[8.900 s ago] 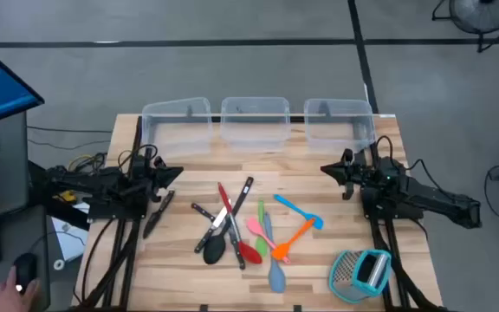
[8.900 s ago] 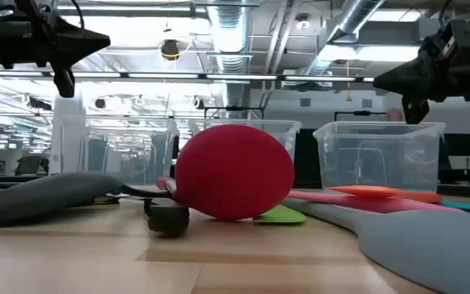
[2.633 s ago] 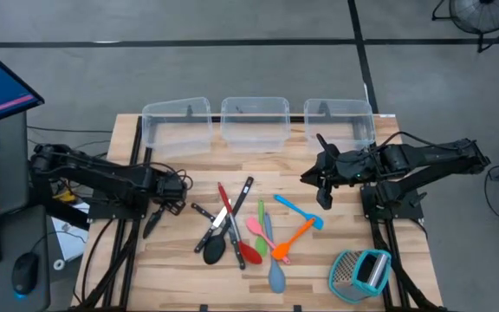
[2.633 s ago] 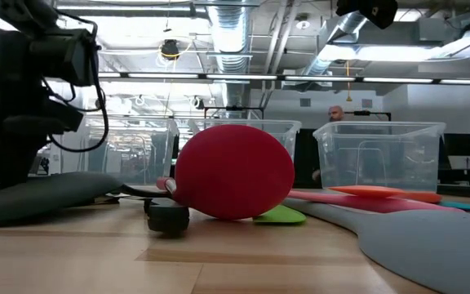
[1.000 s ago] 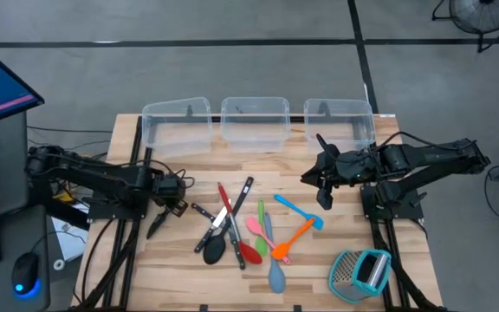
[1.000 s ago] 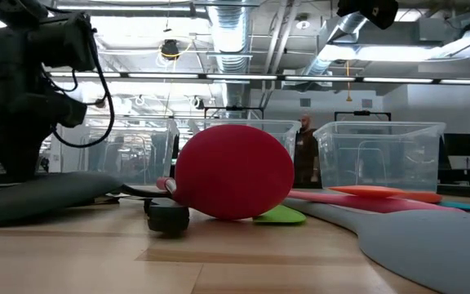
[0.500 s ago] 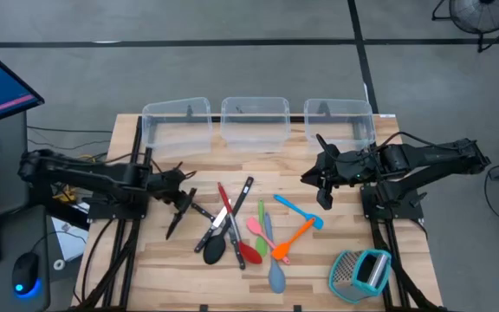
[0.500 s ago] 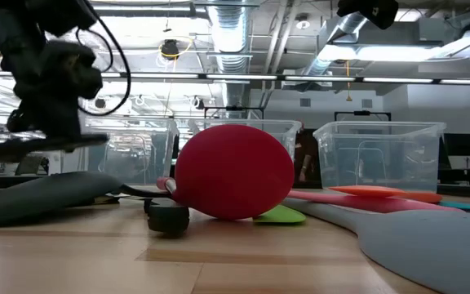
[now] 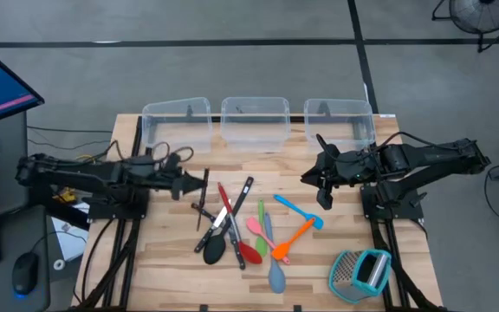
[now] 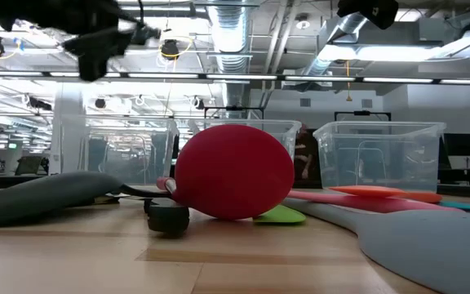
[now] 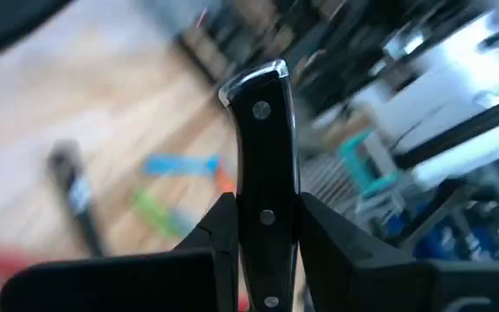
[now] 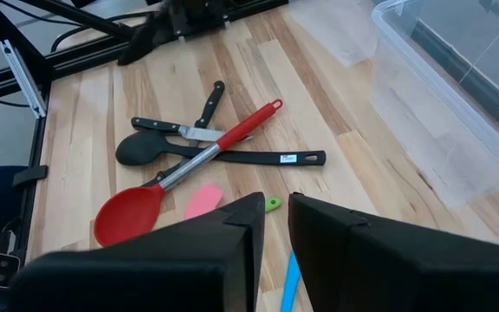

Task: Pick & Place Kitchen Items
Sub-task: Put the black knife into the top left transparent bin

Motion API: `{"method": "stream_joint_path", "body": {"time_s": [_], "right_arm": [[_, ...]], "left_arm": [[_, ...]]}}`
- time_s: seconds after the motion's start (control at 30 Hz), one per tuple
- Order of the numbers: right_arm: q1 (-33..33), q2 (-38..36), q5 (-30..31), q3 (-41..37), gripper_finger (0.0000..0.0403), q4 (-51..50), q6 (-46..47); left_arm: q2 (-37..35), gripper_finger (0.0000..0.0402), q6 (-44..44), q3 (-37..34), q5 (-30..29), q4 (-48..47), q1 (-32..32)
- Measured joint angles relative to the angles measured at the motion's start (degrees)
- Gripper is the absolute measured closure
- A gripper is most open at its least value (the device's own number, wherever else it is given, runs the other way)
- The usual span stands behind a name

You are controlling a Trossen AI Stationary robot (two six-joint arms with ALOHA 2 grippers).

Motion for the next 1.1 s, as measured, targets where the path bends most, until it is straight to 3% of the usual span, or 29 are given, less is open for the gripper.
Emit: {"method": "stream_joint_path", "body": {"time_s": [0.17,0.4,0.63,0.83,1.1], "right_arm": [[-0.1,0.0,0.0,0.0,0.0349,0.0,0.0],[-0.1,0.0,0.0,0.0,0.0349,0.1,0.0],[-0.1,0.0,0.1,0.0,0.0349,0.0,0.0],[-0.1,0.0,0.1,0.0,0.0349,-0.3,0.0],[-0.1,0.0,0.1,0.0,0.0349,-0.3,0.0]], "left_arm": [[-0.8,0.0341,8.2,0.1,-0.6,10.1,4.5],[-0.5,0.0341,20.0,5.8,1.7,10.4,14.9],[2.6,0.0341,33.2,13.4,3.5,0.7,27.4],[7.8,0.0341,43.6,15.8,3.5,-1.9,36.8],[11.8,0.0341,48.2,17.3,7.8,-2.3,45.6]]}}
